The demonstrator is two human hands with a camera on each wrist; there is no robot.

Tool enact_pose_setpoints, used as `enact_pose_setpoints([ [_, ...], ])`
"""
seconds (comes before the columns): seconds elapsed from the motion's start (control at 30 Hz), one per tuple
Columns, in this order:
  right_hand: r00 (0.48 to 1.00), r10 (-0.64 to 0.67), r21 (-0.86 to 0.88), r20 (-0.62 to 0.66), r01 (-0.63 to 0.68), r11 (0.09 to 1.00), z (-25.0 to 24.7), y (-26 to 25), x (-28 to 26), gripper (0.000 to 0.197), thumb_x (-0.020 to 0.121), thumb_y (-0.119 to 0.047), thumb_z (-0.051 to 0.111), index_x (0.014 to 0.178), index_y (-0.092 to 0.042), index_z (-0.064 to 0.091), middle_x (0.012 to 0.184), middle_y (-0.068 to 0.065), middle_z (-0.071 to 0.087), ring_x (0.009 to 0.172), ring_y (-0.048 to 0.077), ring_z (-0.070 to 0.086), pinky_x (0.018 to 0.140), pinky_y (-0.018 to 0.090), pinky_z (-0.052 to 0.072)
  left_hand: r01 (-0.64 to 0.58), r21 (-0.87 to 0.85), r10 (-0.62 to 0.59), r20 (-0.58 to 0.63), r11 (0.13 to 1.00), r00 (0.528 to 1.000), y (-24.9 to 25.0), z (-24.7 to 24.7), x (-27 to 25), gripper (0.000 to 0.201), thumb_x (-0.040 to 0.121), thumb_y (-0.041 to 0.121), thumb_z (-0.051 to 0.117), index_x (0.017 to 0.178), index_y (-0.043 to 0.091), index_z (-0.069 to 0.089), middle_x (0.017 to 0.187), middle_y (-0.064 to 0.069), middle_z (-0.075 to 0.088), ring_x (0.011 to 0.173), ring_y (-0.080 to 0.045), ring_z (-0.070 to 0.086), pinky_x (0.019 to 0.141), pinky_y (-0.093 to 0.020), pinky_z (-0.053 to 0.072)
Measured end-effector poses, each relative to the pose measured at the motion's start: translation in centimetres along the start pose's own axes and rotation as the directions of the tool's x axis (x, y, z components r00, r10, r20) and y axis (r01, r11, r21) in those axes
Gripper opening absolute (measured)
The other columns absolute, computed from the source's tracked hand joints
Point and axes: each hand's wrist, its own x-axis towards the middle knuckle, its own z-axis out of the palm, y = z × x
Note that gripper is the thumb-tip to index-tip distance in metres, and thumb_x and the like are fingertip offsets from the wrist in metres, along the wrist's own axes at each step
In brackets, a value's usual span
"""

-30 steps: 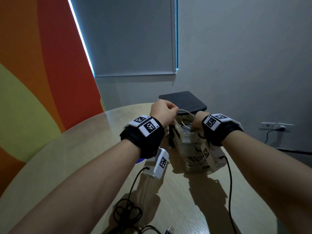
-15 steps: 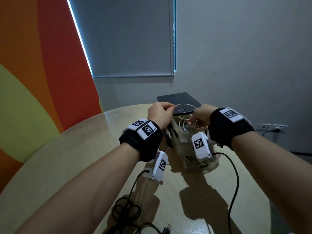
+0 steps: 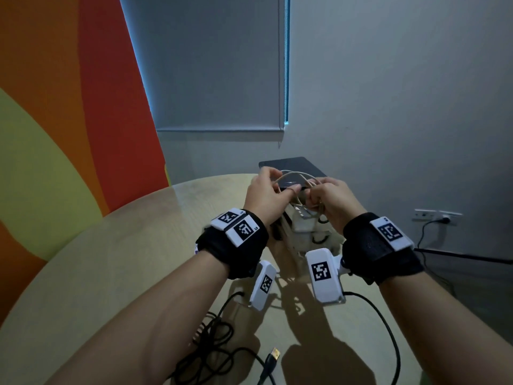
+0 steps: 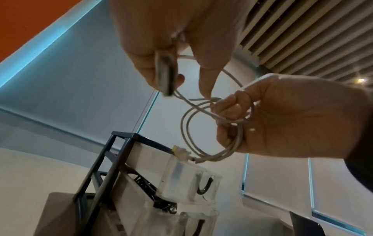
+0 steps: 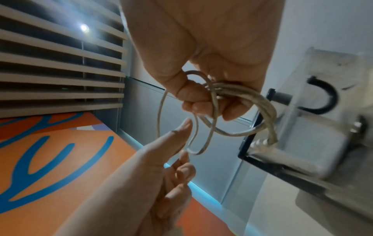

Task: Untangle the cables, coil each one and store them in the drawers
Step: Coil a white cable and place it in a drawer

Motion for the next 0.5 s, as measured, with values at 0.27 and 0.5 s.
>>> enact_pose_setpoints([
  [0.27,0.955,0.097,0.189,0.28,-0.154,0.97,-0.2,3.3,-4.7,0.034,0.08,0.02,0.033,0.093,-0.002,0.055,0.067,0.006,0.05,0.054,0.012,0.044,0.054,0.023,0.035,0.075,-0.088,-0.033,0.406,0.993,0.913,-2.3,-3.2,-4.6,0.027,0.085,0.02,0.067,0.111,0.016,0.062,0.103,-0.004,0.068,0.092,-0.015,0.063,0.079,-0.023,0.05],
  [0.5,0.898,0.093,0.4,0.431,-0.282,0.872,0.8,6.1,-9.6,0.044,0.065,0.009,0.043,0.107,-0.001,0.051,0.068,0.002,0.058,0.044,0.006,0.045,0.049,0.016,0.04,0.153,-0.111,-0.09,0.438,0.982,0.894,-5.9,-2.9,-9.1,0.016,0.086,-0.001,0.059,0.101,0.004,0.061,0.083,-0.008,0.066,0.079,-0.021,0.063,0.082,-0.037,0.05],
])
